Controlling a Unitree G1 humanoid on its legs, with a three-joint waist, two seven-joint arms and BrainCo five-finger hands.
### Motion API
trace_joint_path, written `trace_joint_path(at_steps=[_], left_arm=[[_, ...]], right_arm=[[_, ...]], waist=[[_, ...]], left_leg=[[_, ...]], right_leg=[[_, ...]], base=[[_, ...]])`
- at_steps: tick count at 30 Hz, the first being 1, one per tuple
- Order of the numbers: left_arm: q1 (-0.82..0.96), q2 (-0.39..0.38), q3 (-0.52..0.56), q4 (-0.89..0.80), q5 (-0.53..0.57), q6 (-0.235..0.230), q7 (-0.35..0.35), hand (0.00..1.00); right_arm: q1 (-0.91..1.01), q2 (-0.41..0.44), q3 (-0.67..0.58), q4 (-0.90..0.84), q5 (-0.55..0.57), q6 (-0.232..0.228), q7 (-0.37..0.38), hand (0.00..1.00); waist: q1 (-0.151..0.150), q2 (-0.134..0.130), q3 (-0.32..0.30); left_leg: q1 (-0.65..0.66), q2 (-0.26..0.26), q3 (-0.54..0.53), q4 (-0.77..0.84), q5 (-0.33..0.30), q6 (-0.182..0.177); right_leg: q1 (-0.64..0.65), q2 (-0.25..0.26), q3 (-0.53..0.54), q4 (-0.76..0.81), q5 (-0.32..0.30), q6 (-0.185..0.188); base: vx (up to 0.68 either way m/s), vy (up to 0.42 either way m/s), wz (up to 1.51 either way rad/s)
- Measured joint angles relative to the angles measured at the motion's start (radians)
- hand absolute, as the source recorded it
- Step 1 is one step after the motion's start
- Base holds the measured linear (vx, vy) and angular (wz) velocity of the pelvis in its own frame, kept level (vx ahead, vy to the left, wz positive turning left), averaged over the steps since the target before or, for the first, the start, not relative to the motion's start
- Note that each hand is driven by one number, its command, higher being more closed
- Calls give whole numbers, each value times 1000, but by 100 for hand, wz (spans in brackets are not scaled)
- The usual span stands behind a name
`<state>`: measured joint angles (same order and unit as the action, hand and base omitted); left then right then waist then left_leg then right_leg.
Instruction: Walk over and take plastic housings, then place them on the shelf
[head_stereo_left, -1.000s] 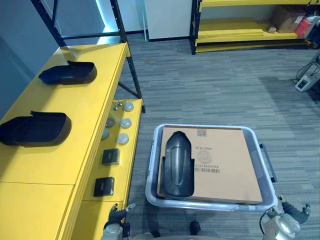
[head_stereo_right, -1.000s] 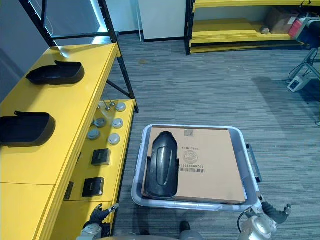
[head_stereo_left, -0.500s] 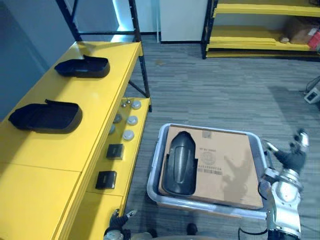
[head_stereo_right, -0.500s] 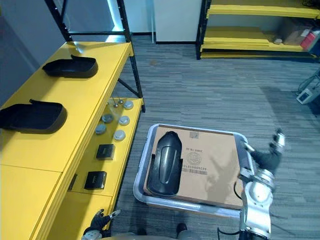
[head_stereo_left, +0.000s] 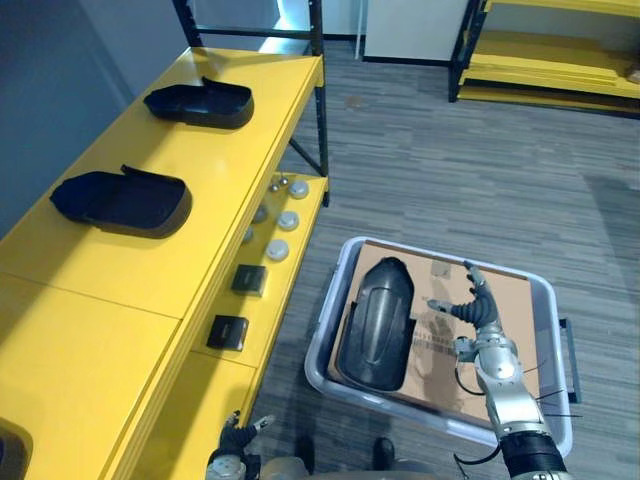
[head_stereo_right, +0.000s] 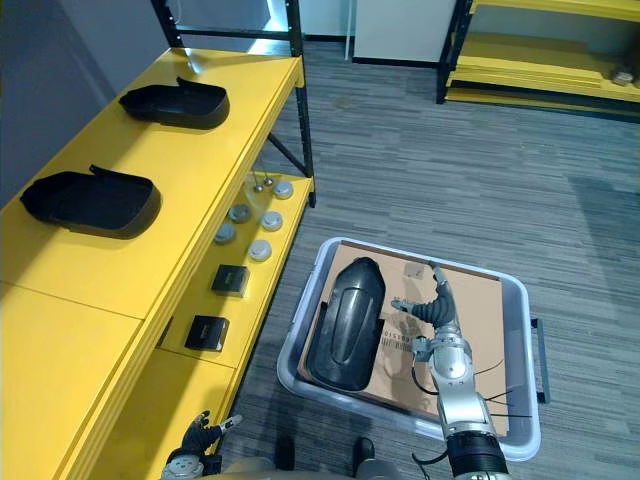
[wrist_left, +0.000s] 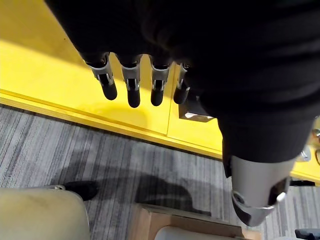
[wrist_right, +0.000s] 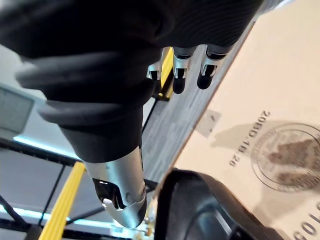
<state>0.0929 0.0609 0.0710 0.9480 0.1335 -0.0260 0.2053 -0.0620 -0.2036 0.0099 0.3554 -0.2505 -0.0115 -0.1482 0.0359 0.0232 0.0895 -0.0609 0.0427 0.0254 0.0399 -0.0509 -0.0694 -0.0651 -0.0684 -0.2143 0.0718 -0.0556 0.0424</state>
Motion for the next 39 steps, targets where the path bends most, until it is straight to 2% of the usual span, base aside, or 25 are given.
trace_joint_path(at_steps=[2, 8, 10, 11, 17, 29, 36, 39], left_arm=[[-4, 0, -1, 0, 14, 0, 2, 0], [-7, 2, -1, -1, 17, 1, 19, 0], [-12, 2, -1, -1, 17, 3, 21, 0], [-18, 3, -1, 0, 17, 9, 28, 0], [-34, 1, 0, -1, 17, 20, 45, 0], [-36, 0, 1, -18, 17, 18, 57, 0], [-31, -13, 0, -45, 14, 20, 57, 0], [-27, -24, -30, -136, 11, 17, 57, 0]], right_arm=[[-14, 8, 9, 41, -31, 11, 1, 0], [-61, 63, 5, 149, -137, 66, -15, 0], [-82, 91, -10, 191, -167, 84, -36, 0], [-97, 108, -15, 215, -194, 103, -56, 100], [-150, 159, -84, 260, -233, 130, -135, 100], [-147, 179, -90, 284, -192, 138, -133, 100], [-33, 188, -131, 36, -194, 141, -137, 100], [19, 184, -164, -118, -208, 139, -157, 100]], waist=[[5, 0, 0], [7, -3, 2], [8, -9, 6], [8, -14, 14], [11, -27, 32], [12, -34, 56], [9, -34, 56], [6, -34, 56]], left_leg=[[-13, -2, 0, -5, 8, 10], [-33, -3, -5, -8, 16, 7], [-37, -4, -4, -19, 27, -10], [-38, -3, -4, -30, 33, -19], [-43, -4, 0, -33, 35, -15], [-36, -5, 5, -36, 35, -15], [-20, -8, 16, -30, 35, -15], [-12, -8, 16, -26, 35, -14]], right_leg=[[-14, -1, -2, 0, 3, -4], [-33, -3, -6, 2, 7, -6], [-43, -4, -6, 2, 9, -6], [-47, -4, -7, 1, 10, -7], [-52, -3, -4, -4, 14, -7], [-46, -4, 4, -11, 15, -7], [-29, -4, 25, -27, 30, -4], [-19, -4, 26, -32, 36, -5]], base=[[-44, 10, 3], [-17, 2, 2], [0, 0, 0], [-12, -11, 4], [-6, 1, 0], [0, 1, 0], [-21, 9, -7], [-58, 9, -2]])
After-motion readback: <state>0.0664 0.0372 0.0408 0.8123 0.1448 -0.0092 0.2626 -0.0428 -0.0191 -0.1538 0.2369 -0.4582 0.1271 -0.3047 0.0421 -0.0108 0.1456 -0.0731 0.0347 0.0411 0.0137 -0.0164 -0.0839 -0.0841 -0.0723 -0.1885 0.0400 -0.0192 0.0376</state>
